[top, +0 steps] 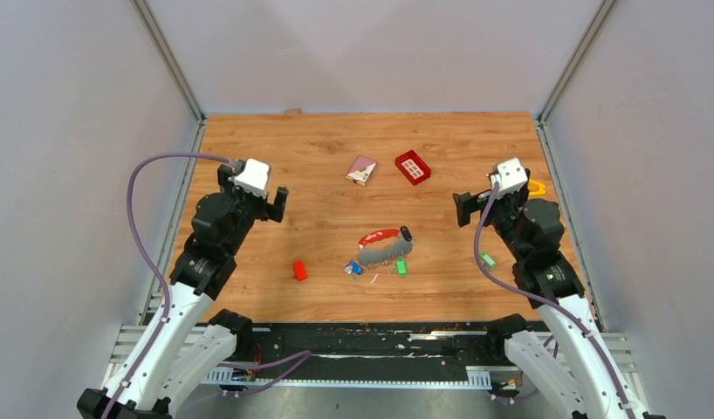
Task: Put the keys on the keyring
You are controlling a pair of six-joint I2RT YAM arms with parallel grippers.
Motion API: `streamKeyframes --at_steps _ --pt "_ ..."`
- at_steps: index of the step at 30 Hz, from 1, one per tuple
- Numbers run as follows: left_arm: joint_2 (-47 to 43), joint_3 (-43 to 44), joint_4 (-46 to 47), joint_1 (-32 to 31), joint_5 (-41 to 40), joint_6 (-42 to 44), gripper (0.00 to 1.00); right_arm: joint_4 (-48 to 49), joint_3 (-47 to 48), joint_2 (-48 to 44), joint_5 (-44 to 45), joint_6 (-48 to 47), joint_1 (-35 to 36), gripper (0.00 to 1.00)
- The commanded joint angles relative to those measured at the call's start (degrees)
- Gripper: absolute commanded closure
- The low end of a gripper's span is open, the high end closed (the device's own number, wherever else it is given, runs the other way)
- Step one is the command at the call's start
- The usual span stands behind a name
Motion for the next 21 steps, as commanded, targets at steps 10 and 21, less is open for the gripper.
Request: streamKeyframes --at_steps 10,21 --pt "0.3 1.7 -0.3 0.3 2.9 -0.7 0.00 4.4 -0.9 -1.0 2.1 1.7 -0.2 0.00" --pt "0.0 1.6 -0.4 0.3 4.0 -0.5 0.00 4.1 -1.4 -1.8 1.9 1.4 -0.3 0.00"
